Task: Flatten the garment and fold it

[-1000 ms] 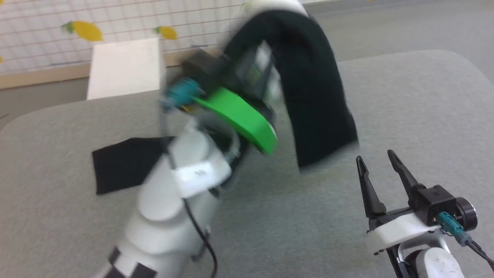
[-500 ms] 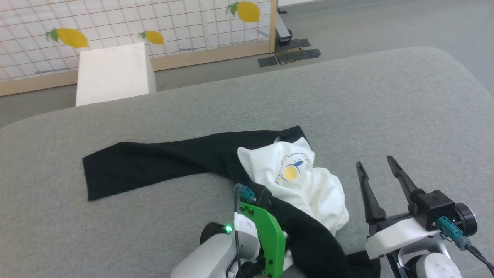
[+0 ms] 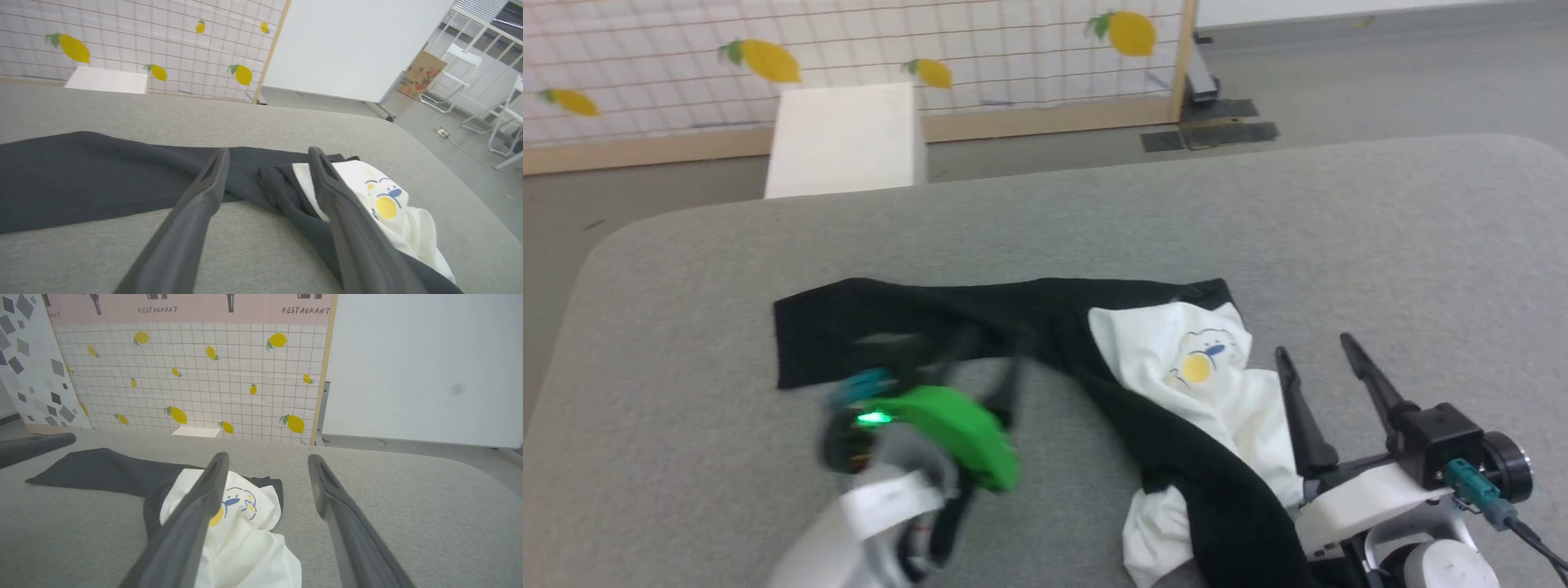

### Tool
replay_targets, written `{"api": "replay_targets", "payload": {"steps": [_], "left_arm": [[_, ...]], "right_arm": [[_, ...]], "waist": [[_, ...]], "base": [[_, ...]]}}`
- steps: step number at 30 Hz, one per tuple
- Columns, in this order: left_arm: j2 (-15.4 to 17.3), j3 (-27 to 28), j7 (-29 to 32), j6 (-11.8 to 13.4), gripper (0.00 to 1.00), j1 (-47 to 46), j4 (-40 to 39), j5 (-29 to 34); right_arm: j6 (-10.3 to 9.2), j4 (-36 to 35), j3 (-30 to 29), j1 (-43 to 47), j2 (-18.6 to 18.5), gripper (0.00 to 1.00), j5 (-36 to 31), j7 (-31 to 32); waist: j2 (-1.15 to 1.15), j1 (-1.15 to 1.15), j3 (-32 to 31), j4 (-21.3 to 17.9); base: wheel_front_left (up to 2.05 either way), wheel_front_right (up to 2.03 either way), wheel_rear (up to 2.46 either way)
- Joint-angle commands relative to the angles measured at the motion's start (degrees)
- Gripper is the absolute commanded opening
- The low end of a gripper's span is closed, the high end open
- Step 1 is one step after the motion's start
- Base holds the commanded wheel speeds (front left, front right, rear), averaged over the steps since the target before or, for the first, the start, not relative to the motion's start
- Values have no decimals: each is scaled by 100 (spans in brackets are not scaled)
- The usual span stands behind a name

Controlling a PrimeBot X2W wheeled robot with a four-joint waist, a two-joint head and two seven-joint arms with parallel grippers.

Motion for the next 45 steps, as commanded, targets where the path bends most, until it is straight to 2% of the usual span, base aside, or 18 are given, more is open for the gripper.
{"api": "replay_targets", "payload": {"steps": [1, 4, 8, 12, 15, 16, 17, 18, 19, 24, 26, 30, 35, 39, 42, 44, 45], "left_arm": [[136, 169, -343, 147, 100, 188, -156, 105], [337, 608, -795, 378, 100, 478, -505, 284], [485, 1155, -884, 532, 100, 841, -992, 829], [409, 1663, -888, 457, 100, 1229, -1335, 1426], [234, 1957, -889, 376, 100, 1473, -1443, 1688], [168, 2040, -889, 321, 100, 1541, -1452, 1762], [119, 2106, -889, 273, 100, 1582, -1461, 1823], [56, 2177, -889, 212, 100, 1628, -1457, 1884], [1, 2235, -889, 152, 100, 1662, -1444, 1947], [-214, 2482, -890, -68, 100, 1728, -1354, 2147], [-282, 2564, -890, -148, 100, 1719, -1308, 2216], [-410, 2684, -890, -290, 100, 1673, -1254, 2336], [-540, 2732, -890, -455, 100, 1646, -1150, 2456], [-619, 2753, -890, -568, 100, 1633, -1051, 2509], [-658, 2769, -890, -633, 100, 1635, -992, 2546], [-673, 2791, -890, -664, 100, 1655, -964, 2573], [-682, 2810, -890, -678, 100, 1670, -952, 2574]], "right_arm": [[-10, -50, 46, 96, 4, 100, -23, 100], [-10, -37, 243, 187, 4, 100, -32, 630], [-10, -36, 452, 338, 4, 100, -65, 1705], [-10, -166, 487, 483, 4, 100, -47, 2771], [-10, -307, 423, 567, 4, 100, 11, 3368], [-10, -349, 452, 593, 4, 95, 19, 3569], [-10, -396, 451, 605, 4, 39, 63, 3678], [-10, -461, 456, 612, 4, 39, 89, 3774], [-10, -541, 473, 611, 4, 0, 93, 3834], [-10, -933, 244, 544, 4, 0, 201, 3712], [-10, -1107, -92, 482, 4, 0, 225, 3480], [-10, -1257, -1316, 310, 4, 0, 412, 2906], [-10, -539, -2879, 151, 4, 0, 644, 2727], [-10, 280, -3743, 104, 4, 0, 520, 2977], [-10, 694, -4136, 64, 4, 0, 374, 3092], [-10, 762, -4179, 30, 4, 100, 303, 2975], [-10, 756, -4132, 2, 4, 100, 294, 2855]], "waist": [[0, 0, 15, 193], [0, 0, 59, 341], [0, 0, 137, 493], [0, 0, 248, 600], [0, 0, 304, 658], [0, 0, 324, 683], [0, 0, 338, 697], [0, 0, 351, 713], [0, 0, 363, 725], [0, 0, 388, 717], [0, 0, 386, 695], [0, 0, 375, 647], [0, 0, 352, 585], [0, 0, 330, 553], [0, 0, 315, 528], [0, 0, 302, 475], [0, 0, 296, 434]], "base": [[0, 0, 0], [0, 0, 0], [0, 0, 0], [0, 0, 0], [0, 0, 0], [0, 0, 0], [0, 0, 0], [0, 0, 0], [0, 0, 0], [0, 0, 0], [0, 0, 0], [0, 0, 0], [0, 0, 0], [0, 0, 0], [0, 0, 0], [0, 0, 0], [0, 0, 0]]}}
